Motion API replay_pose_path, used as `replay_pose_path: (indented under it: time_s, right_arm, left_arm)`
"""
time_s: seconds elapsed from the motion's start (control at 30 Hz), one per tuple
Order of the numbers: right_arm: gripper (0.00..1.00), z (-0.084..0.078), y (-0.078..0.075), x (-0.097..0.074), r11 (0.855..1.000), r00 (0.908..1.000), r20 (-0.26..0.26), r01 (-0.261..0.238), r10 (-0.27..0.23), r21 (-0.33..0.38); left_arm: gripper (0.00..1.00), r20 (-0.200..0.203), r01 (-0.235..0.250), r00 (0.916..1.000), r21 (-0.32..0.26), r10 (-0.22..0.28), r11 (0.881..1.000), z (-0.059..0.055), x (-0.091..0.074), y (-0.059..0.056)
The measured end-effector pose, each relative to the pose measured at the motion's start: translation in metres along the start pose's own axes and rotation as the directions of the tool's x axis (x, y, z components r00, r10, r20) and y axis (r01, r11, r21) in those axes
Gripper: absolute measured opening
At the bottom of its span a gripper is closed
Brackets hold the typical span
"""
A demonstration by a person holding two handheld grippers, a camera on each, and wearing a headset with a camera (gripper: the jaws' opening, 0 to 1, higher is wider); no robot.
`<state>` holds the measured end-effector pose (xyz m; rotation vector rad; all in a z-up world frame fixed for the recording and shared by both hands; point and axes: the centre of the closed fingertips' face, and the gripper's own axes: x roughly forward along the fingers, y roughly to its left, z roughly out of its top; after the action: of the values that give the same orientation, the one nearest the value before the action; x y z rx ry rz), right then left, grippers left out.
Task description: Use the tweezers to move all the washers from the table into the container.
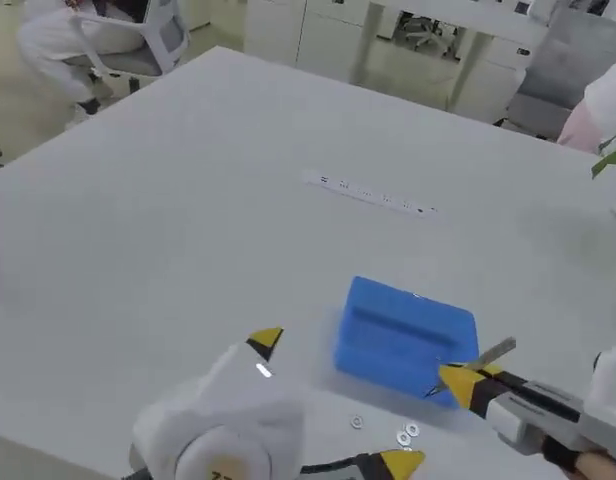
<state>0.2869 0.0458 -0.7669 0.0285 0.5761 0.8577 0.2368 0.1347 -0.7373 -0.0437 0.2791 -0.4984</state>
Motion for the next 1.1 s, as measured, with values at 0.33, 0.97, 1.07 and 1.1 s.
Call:
replay_pose_path:
  time_s: [0.33,0.97,1.07,1.1]
  right_arm:
    - [0.05,-0.043,-0.007,0.008,0.997,0.9971,-0.066,-0.034,0.038,0.067]
    - [0.05,-0.053,-0.006,0.010,0.998,0.9943,-0.094,-0.047,0.051,0.042]
    - [0.05,-0.054,-0.002,0.009,0.999,0.9914,-0.122,-0.049,0.047,-0.009]
    - [0.05,-0.055,-0.001,0.009,0.999,0.9906,-0.128,-0.051,0.049,-0.015]
  left_arm:
    - [0.99,-0.023,-0.014,0.9997,-0.044,0.013,0.999,-0.005,0.003,0.004]
    - [0.99,-0.024,-0.015,0.9996,-0.052,0.014,0.999,-0.007,0.005,0.005]
    - [0.99,-0.026,-0.008,0.9996,-0.046,0.007,0.999,-0.007,0.005,0.003]
    - [0.99,-0.028,-0.008,0.9996,-0.046,0.007,0.999,-0.008,0.005,0.003]
